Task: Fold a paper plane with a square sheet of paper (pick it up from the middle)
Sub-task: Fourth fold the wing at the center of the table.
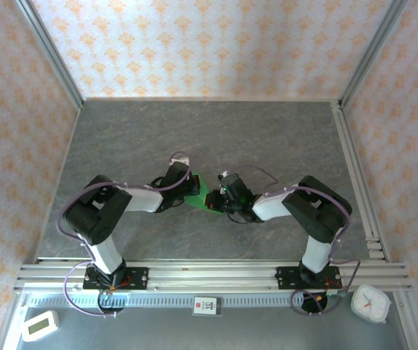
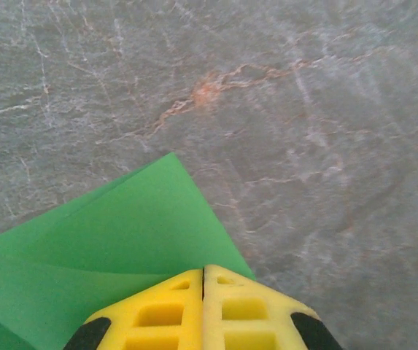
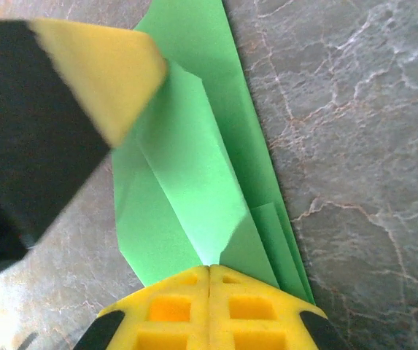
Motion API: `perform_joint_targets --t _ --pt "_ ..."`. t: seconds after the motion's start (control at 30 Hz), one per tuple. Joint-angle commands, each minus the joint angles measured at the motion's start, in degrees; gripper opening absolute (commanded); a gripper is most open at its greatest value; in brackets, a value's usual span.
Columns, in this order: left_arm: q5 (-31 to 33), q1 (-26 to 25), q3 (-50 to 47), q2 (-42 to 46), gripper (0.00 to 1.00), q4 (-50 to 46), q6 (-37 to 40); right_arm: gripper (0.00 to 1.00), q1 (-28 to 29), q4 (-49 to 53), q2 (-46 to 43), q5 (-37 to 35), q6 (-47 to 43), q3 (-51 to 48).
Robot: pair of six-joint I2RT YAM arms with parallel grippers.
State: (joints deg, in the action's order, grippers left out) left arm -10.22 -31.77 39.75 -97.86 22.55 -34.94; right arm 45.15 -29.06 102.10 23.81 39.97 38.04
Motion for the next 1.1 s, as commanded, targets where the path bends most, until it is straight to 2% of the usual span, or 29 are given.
perform_joint_targets --t 0.0,0.2,0.43,0.7,1.07 --pt "-2.4 -0.9 1.5 3.7 0.0 -1.0 -5.0 0.0 -0.6 6.1 1.2 -0.9 1.0 -3.0" --pt "-2.5 -3.6 -3.1 5.0 0.0 4.3 -12.8 0.0 -0.8 5.2 1.2 -0.6 2.0 -4.2" --pt "-2.9 -4.5 -5.2 -1.3 0.0 10.1 -17.6 0.0 -0.8 4.5 2.1 -0.2 4.4 -5.2" --pt "5.6 -4.0 -2.0 -3.9 0.0 0.8 -17.9 0.0 -0.9 9.4 2.2 -1.7 5.8 -4.9" --pt "9.9 -0.8 0.5 -3.1 0.0 -5.0 -14.5 0.0 -1.0 14.6 3.6 -3.0 3.9 -4.9"
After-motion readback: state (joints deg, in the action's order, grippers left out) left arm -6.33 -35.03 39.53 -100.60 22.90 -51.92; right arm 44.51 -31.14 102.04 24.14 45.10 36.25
